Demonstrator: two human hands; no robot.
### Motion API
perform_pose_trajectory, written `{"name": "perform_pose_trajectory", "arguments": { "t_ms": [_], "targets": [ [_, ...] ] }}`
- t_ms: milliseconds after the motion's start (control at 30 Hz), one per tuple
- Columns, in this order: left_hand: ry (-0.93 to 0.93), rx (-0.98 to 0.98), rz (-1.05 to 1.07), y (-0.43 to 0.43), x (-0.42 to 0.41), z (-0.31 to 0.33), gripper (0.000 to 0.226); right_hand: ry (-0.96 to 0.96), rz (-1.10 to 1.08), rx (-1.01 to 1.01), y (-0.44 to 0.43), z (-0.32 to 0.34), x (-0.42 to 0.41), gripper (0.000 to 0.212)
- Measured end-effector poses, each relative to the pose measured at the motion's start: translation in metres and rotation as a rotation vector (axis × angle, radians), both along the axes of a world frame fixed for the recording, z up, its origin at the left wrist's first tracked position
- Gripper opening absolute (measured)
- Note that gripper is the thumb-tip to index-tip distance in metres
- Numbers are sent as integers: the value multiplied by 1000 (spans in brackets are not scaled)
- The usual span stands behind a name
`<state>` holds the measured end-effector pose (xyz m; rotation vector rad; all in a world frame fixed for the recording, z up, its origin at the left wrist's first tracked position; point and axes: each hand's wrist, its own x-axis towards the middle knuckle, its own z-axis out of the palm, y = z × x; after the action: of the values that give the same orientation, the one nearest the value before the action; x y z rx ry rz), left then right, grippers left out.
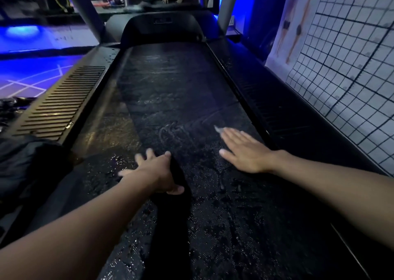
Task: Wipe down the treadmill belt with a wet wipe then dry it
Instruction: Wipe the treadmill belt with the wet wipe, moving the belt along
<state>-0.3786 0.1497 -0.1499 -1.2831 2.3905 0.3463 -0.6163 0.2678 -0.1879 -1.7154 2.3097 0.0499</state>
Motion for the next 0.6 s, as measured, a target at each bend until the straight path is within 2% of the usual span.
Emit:
{"name": "perform_pose_trajectory", "arguments": {
  "t_ms": [67, 100, 233, 267, 367, 533, 600],
  "targets": [
    [0, 31, 23, -4, 2, -6, 141, -22, -143, 10, -13, 6, -7, 76],
    [6, 29, 37, -6, 3, -7, 144, -23, -149, -9, -19, 6, -2, 78],
    [41, 40, 61, 0, 7, -2, 127, 0, 151, -42, -4, -2, 28, 77],
    [43, 44, 66, 1, 8, 0, 125, 5, 149, -28, -8, 0, 23, 76],
    [24, 57, 28, -7, 14, -1, 125, 0, -48, -8, -30, 6, 10, 79],
    [-25, -36, 8, -11, 31, 7, 124, 19, 232, -33, -18, -2, 42, 80],
    [-18, -20, 46, -10, 33, 6, 123, 24, 123, -9, -33, 2, 31, 79]
  ]
}}
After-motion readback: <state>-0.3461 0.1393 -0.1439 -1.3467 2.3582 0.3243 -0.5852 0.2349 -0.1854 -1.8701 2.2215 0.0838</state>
